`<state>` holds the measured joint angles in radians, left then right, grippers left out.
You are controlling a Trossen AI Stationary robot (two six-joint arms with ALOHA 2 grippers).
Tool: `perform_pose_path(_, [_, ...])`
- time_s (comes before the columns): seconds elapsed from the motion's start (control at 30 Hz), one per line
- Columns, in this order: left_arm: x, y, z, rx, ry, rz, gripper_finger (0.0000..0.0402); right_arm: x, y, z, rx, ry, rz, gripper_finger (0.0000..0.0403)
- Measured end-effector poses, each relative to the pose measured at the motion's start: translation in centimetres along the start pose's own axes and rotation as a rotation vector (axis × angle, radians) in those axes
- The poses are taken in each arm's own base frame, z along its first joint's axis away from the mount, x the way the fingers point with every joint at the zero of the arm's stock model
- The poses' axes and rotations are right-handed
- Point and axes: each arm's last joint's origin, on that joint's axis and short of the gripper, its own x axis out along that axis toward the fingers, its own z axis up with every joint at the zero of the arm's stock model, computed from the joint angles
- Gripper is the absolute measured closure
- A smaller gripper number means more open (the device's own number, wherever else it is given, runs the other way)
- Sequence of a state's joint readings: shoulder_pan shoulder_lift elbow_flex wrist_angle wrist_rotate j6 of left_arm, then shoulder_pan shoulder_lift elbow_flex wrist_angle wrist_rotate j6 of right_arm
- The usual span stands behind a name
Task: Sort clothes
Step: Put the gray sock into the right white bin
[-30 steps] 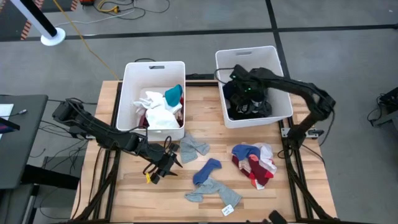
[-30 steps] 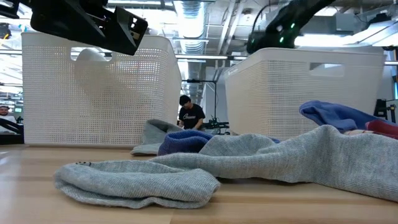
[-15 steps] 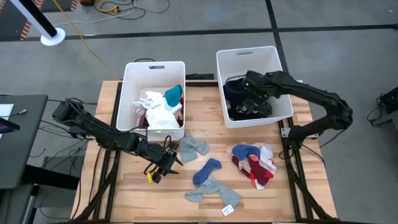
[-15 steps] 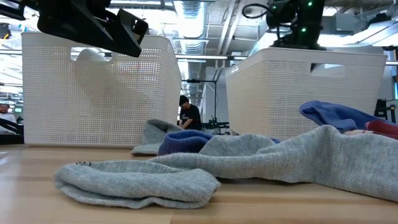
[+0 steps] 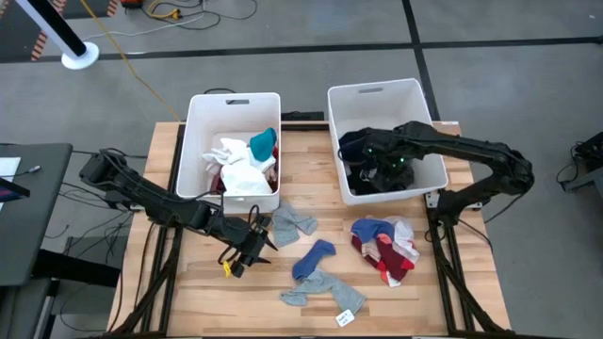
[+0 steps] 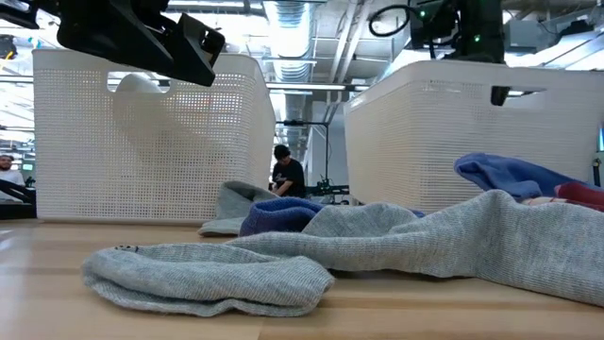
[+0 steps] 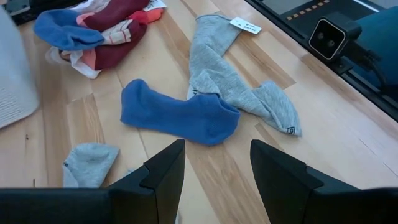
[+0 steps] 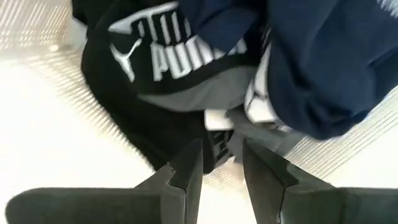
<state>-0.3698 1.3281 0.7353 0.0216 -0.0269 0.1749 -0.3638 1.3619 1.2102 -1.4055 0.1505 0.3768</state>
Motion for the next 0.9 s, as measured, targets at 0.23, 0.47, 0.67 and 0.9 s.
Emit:
perform_pose_path(0.23, [0.0, 0.0, 0.0, 0.025, 0.0, 0.0, 0.0223, -0.9, 1.6, -0.5, -0.008, -0.037, 0.021, 0.0275])
perform_pose_path(0.47, [0.0, 0.2, -0.1, 0.075, 0.017, 0.067, 0.0223, -3.7, 1.3, -0.3, 0.004, -0.163, -0.101, 0.0275])
perform_pose_path(0.67, [-0.1, 1.0, -0.3, 0.088, 0.061, 0.198, 0.0223, -8.3, 1.7, -0.4, -0.003, -0.385, -0.189, 0.0275])
perform_pose_path(0.9, [0.8, 2.8, -1.3, 0.055, 0.119, 0.257, 0.0223, -13.2, 4.5, -2.4, -0.133, -0.642, -0.124, 0.0275])
